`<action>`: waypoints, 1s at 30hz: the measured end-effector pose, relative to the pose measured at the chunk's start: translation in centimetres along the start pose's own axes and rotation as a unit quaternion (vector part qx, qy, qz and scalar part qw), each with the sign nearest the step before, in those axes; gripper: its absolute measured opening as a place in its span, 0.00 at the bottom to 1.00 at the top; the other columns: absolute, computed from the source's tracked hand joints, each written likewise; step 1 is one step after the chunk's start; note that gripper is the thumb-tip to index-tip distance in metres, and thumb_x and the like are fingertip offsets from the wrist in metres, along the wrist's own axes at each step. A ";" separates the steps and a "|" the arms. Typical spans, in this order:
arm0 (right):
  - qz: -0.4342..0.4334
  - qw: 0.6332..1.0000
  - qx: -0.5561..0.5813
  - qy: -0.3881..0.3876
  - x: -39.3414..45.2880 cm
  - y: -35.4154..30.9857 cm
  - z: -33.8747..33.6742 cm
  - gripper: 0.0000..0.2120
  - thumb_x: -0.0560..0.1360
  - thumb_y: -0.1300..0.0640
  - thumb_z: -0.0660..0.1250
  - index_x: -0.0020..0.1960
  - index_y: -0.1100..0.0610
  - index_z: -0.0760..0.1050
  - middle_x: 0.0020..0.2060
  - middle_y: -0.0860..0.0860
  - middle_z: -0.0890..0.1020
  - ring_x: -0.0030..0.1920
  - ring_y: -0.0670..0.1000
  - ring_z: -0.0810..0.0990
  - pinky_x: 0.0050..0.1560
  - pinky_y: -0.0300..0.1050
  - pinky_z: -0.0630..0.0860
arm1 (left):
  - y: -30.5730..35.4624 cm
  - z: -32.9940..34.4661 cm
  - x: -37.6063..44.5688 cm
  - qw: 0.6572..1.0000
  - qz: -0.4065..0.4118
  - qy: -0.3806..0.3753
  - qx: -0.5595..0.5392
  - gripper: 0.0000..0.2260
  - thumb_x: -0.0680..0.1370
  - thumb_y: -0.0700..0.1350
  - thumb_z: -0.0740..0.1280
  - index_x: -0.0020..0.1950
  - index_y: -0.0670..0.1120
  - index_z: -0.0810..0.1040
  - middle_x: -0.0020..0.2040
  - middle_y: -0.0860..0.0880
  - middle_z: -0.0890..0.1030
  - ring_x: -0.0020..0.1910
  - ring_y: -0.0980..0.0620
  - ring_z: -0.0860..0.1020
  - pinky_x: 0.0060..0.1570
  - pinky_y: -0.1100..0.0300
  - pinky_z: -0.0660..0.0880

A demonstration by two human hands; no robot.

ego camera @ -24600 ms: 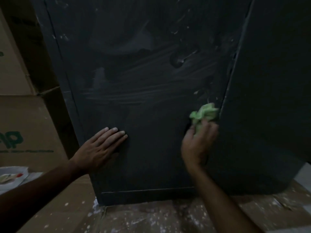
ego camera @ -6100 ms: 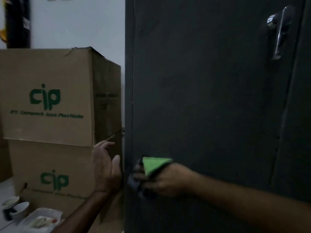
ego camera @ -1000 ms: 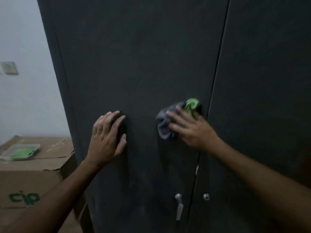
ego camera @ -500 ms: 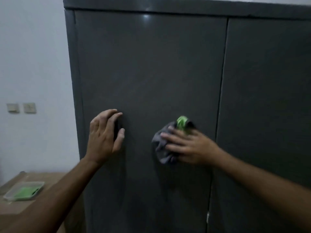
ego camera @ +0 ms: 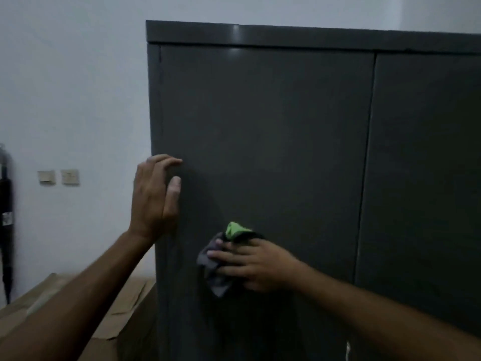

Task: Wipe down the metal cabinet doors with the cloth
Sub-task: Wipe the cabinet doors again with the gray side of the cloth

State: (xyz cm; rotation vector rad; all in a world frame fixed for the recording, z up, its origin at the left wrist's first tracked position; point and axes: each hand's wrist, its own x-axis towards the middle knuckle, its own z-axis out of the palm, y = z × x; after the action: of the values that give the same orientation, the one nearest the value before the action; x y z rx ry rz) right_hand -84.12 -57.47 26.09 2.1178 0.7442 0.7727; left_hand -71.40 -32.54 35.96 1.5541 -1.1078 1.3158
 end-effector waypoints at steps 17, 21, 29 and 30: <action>0.031 0.982 0.170 -0.082 6.3 -21.8 11.0 0.22 0.76 0.52 0.64 0.69 0.46 0.72 0.83 0.48 0.52 0.82 0.50 0.46 0.61 0.48 0.77 | -1.4 -0.5 -4.8 0.967 0.097 -0.232 0.035 0.21 0.83 0.48 0.59 0.74 0.41 0.75 0.77 0.41 0.71 0.79 0.42 0.65 0.78 0.47 0.64; 0.096 0.989 0.113 -0.002 7.2 -15.6 8.2 0.22 0.76 0.53 0.62 0.70 0.48 0.73 0.82 0.49 0.57 0.82 0.53 0.54 0.69 0.56 0.64 | -2.4 0.0 -6.7 0.962 0.138 -0.229 0.063 0.24 0.83 0.47 0.61 0.78 0.40 0.71 0.81 0.40 0.65 0.82 0.39 0.59 0.80 0.42 0.60; 0.125 0.972 0.195 -0.043 5.6 -31.9 17.1 0.19 0.79 0.54 0.60 0.70 0.47 0.73 0.83 0.48 0.50 0.81 0.51 0.57 0.60 0.52 0.76 | -2.0 3.3 -15.8 0.976 0.135 -0.167 0.036 0.23 0.82 0.44 0.64 0.76 0.40 0.72 0.80 0.38 0.66 0.82 0.39 0.60 0.81 0.42 0.58; 0.056 0.973 0.203 -0.095 3.2 -34.6 19.0 0.16 0.79 0.53 0.59 0.65 0.46 0.76 0.83 0.47 0.53 0.80 0.48 0.59 0.58 0.47 0.76 | -2.3 3.7 -17.5 0.975 0.141 -0.170 0.037 0.23 0.82 0.45 0.64 0.76 0.40 0.72 0.80 0.38 0.66 0.82 0.38 0.60 0.81 0.41 0.58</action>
State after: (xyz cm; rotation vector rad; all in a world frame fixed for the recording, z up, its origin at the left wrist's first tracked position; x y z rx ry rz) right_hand -77.27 -44.57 -10.76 2.5785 0.7292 0.4938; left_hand -69.44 -33.21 18.04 1.7723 -1.5542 1.3146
